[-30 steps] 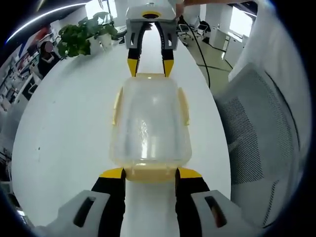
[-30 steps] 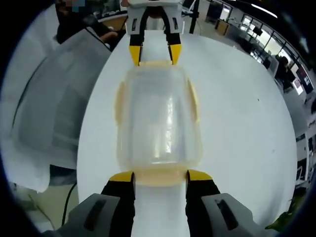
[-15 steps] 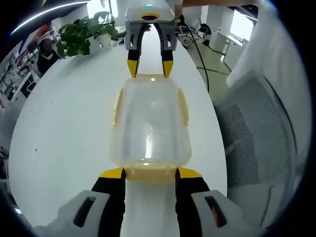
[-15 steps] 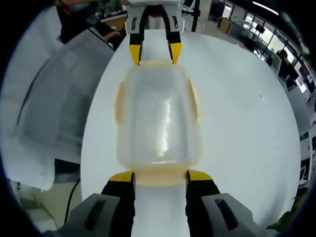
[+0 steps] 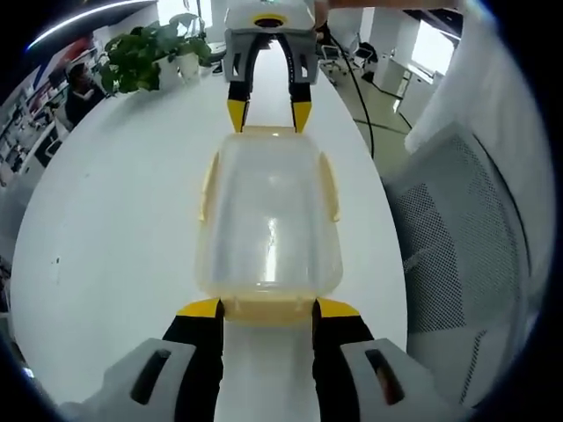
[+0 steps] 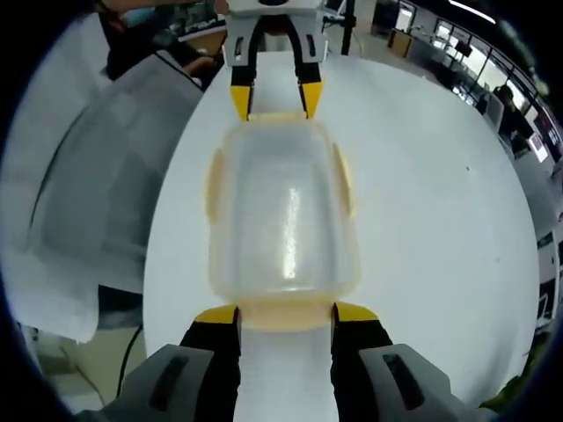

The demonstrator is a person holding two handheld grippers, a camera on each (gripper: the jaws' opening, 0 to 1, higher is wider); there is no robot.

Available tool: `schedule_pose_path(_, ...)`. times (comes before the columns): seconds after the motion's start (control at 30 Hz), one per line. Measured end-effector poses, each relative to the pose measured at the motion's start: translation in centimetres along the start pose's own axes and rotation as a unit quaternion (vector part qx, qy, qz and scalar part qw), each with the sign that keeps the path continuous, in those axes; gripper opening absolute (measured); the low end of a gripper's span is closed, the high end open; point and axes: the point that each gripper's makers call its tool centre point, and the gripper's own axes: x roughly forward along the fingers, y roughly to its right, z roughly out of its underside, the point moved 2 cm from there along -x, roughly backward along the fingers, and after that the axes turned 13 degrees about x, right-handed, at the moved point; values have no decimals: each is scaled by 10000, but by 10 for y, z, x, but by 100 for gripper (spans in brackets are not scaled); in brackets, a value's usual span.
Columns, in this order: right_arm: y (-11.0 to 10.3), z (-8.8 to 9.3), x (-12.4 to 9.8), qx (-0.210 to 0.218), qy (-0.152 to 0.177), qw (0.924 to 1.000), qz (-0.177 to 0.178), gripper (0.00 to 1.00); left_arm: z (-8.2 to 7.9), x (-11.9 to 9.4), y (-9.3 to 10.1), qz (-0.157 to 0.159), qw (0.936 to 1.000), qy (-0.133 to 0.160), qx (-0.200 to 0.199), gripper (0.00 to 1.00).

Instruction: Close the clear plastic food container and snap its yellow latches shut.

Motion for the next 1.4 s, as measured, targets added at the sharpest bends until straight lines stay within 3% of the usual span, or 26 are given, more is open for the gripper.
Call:
schedule_pose_path(0.47, -1, 0, 1, 60, 15, 10000, 66, 40, 2, 2, -1, 27, 10000, 50, 26, 39)
schedule_pose_path(0.53, -1, 1, 0, 183, 3, 9998, 73, 40, 6, 2, -1, -24, 9998, 32, -216, 40)
schedule_pose_path(0.63, 1, 3, -1, 310, 57, 9994, 107, 48, 12, 1, -1, -130, 9993, 16, -350, 51)
schedule_pose_path(0.77, 0, 6, -7, 387, 95, 9990, 176, 48, 11, -8, 2, -202, 9982, 142, -538, 48)
schedule_pose_path(0.87, -1, 8, -13, 662, 211, 9972, 284, 47, 6, -14, 0, -411, 9924, 397, -1090, 47)
schedule_pose_path(0.93, -2, 10, -16, 884, 239, 9953, 305, 45, 5, -15, 1, -489, 9911, 417, -1166, 47)
schedule_pose_path(1.0, -5, 6, -19, 1169, 465, 9916, 293, 44, 4, -17, 2, -618, 9874, 456, -1385, 46)
schedule_pose_path(1.1, -8, 5, -23, 1735, 698, 9821, 229, 43, -3, -19, 3, -719, 9732, 832, -2019, 44)
schedule_pose_path(1.17, -9, 1, -25, 2114, 963, 9724, 232, 43, -5, -20, 1, -870, 9683, 983, -2124, 44)
schedule_pose_path(1.2, -9, -7, -27, 2278, 1324, 9645, 189, 43, -4, -19, 3, -867, 9655, 981, -2252, 44)
schedule_pose_path(1.27, -10, -8, -27, 2604, 1454, 9544, 156, 42, -2, -18, 2, -934, 9585, 978, -2510, 44)
schedule_pose_path(1.3, -10, -7, -26, 2713, 1461, 9512, 176, 42, -2, -18, 1, -1002, 9576, 980, -2516, 44)
schedule_pose_path(1.4, -8, -6, -23, 2946, 1498, 9432, 326, 41, -5, -19, 0, -1104, 9451, 1068, -2885, 44)
